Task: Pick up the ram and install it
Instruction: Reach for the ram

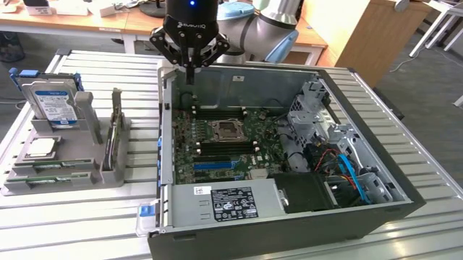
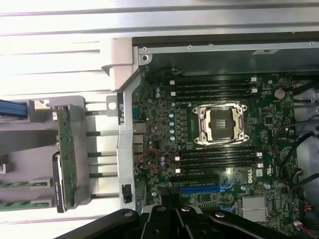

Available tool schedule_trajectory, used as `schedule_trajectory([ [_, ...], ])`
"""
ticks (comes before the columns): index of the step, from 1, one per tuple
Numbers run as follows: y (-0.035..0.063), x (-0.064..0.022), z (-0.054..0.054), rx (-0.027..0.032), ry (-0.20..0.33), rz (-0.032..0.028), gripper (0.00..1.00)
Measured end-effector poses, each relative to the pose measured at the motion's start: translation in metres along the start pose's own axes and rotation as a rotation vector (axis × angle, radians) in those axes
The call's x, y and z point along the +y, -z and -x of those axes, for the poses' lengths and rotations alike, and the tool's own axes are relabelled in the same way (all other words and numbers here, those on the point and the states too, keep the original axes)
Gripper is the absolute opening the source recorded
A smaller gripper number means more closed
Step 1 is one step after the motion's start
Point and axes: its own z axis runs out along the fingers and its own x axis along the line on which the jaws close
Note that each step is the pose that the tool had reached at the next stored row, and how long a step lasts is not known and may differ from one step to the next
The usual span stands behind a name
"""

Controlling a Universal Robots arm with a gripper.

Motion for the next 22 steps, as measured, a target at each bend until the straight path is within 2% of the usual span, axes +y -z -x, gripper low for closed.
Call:
schedule_trajectory([
  [22,-0.0009,-0.0023,-0.037,0.0056,-0.001,-0.0004,0.11],
])
